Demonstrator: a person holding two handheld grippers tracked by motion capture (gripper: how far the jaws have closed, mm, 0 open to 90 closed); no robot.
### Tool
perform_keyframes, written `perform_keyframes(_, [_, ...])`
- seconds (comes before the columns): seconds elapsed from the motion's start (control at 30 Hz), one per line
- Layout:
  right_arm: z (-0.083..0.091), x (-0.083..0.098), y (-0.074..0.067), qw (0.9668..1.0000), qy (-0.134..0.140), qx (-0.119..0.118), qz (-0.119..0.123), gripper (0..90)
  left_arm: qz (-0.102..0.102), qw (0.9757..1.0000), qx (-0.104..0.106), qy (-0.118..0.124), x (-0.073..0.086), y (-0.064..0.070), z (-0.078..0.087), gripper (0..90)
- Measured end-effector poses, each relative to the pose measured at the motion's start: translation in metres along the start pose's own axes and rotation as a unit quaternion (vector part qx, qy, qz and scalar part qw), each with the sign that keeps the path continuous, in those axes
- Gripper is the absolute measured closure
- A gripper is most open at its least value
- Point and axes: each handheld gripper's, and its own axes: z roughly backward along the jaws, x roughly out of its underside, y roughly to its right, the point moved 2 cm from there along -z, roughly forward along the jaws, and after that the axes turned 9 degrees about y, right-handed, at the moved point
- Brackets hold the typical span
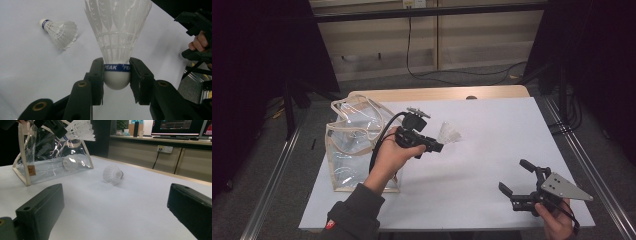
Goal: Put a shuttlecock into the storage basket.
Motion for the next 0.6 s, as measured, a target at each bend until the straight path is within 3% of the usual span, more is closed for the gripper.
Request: perform_keyframes(0.6, [0.0002, -0.0003, 0.0000, 1.0000, 0.001, -0.001, 0.000, 0.7, 0.007, 1.0000, -0.003, 0.000, -0.0086, -0.0024, 0.0105, 65.7])
